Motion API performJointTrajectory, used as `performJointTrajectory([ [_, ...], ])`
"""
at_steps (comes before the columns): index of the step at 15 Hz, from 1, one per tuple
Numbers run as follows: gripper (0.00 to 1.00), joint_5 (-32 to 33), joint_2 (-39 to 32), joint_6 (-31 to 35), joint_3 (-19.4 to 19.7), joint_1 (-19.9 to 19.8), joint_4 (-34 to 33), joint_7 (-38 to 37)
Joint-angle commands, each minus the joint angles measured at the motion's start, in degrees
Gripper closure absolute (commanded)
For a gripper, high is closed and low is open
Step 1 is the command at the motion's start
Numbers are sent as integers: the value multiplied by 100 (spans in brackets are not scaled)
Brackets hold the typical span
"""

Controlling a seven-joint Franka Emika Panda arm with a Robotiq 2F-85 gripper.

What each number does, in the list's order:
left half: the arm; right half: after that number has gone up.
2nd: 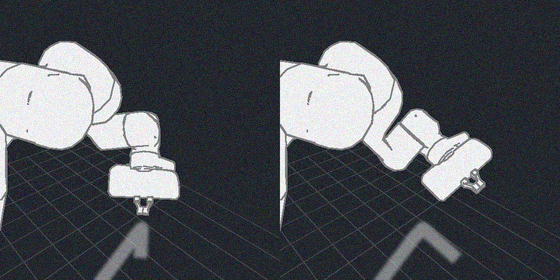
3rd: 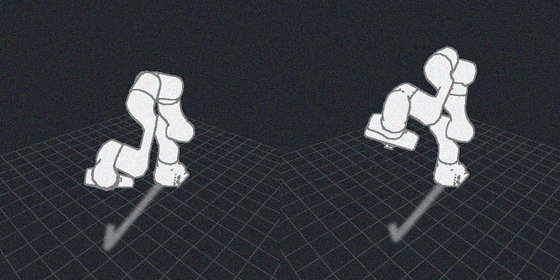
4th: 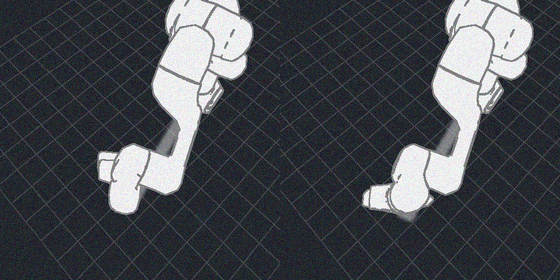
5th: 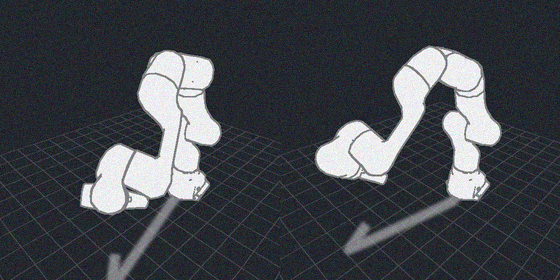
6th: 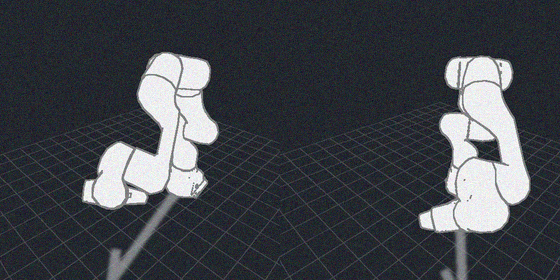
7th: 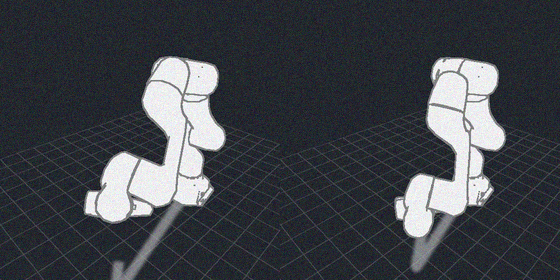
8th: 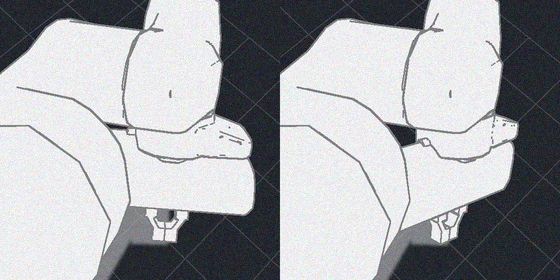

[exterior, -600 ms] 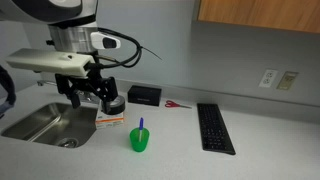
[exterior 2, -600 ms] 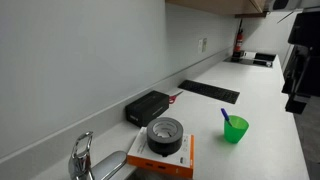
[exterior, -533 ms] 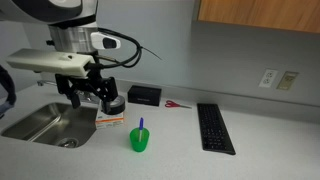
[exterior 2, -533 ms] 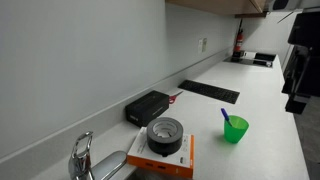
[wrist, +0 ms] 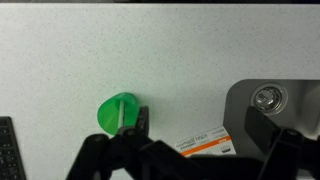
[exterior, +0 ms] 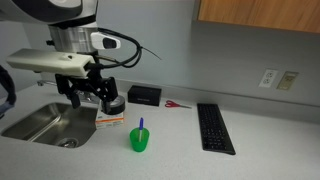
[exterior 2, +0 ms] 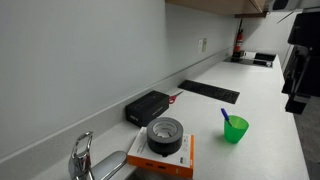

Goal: Remove the blue pen from the green cup

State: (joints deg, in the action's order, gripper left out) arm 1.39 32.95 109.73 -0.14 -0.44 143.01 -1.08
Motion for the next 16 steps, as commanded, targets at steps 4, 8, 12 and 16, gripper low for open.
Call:
performJointTrajectory([
  [4, 0, -2, -2, -13, -2, -1, -11, -1],
  [8, 0, 240, -266, 365, 68, -206, -27, -85],
  [12, 0, 506, -835, 1181, 302, -547, -66, -197],
  [16, 0, 525, -1395, 1781, 508, -792, -173, -226],
])
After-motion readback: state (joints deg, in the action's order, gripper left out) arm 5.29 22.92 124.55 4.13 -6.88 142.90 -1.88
